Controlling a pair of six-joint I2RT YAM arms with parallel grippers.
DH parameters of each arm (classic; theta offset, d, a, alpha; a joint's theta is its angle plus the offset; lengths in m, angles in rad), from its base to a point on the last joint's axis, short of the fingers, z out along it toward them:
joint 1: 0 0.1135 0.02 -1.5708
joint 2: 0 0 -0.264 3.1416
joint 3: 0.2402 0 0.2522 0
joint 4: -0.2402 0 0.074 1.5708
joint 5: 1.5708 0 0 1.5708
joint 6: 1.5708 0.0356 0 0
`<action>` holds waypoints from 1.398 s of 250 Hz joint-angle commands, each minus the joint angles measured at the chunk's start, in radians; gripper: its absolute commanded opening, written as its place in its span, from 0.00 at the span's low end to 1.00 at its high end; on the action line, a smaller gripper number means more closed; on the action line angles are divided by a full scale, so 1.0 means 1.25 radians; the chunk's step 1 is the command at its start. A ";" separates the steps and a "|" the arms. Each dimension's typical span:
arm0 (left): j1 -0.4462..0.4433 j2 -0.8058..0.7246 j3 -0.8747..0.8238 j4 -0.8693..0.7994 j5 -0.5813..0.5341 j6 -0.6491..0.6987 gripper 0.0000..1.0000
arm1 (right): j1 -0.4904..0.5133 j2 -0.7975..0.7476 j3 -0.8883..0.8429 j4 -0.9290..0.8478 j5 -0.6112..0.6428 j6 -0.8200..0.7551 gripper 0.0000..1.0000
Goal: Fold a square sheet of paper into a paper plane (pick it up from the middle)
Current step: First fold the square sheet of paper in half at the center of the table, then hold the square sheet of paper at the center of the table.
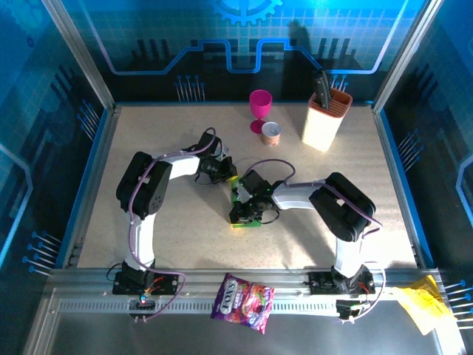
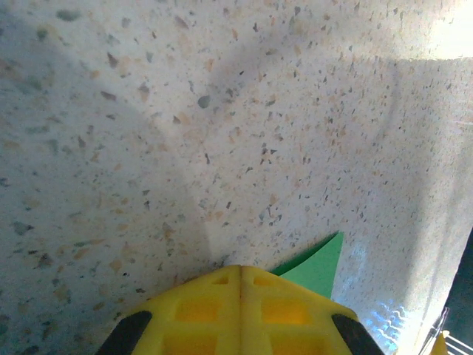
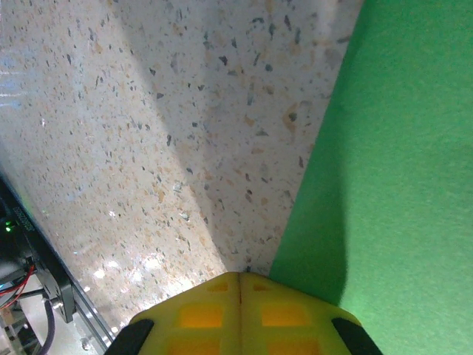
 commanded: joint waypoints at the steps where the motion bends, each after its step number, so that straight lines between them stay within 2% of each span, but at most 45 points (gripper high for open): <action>1: 0.004 -0.018 -0.002 -0.016 0.001 0.017 0.00 | 0.009 0.051 -0.008 -0.116 0.029 -0.020 0.00; 67: 0.003 -0.071 -0.028 -0.015 0.020 0.010 0.00 | 0.008 0.060 0.002 -0.108 0.027 -0.018 0.00; 180: 0.002 -0.008 -0.022 -0.050 -0.011 0.051 0.00 | -0.002 0.024 0.078 -0.134 -0.007 -0.031 0.00; 272: 0.002 0.011 -0.011 -0.083 -0.025 0.083 0.00 | -0.077 -0.065 0.194 -0.185 -0.038 -0.029 0.00; 315: 0.001 0.005 -0.020 -0.083 -0.026 0.084 0.00 | -0.125 -0.043 0.170 -0.140 -0.013 0.015 0.00; 350: -0.001 0.002 -0.029 -0.078 -0.026 0.079 0.00 | -0.133 0.002 0.183 -0.104 -0.009 0.041 0.00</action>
